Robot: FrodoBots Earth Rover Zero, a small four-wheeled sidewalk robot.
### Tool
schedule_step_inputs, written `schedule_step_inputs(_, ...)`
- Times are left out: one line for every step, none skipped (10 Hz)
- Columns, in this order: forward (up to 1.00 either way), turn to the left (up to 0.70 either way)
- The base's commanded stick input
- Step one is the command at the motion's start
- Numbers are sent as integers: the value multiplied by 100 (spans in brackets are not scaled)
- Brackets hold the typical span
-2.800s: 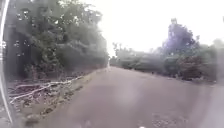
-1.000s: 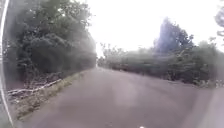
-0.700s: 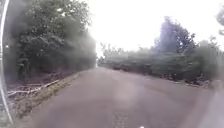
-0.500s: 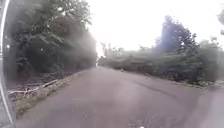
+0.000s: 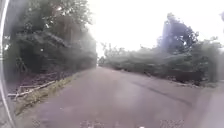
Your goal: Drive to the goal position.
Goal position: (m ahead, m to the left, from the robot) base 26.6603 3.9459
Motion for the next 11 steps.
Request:
schedule_step_inputs(70, 1)
schedule_step_inputs(70, 1)
schedule_step_inputs(70, 1)
schedule_step_inputs(70, 1)
schedule_step_inputs(70, 1)
schedule_step_inputs(70, 1)
schedule_step_inputs(70, 1)
schedule_step_inputs(70, 1)
schedule_step_inputs(70, 1)
schedule_step_inputs(70, 1)
schedule_step_inputs(70, 1)
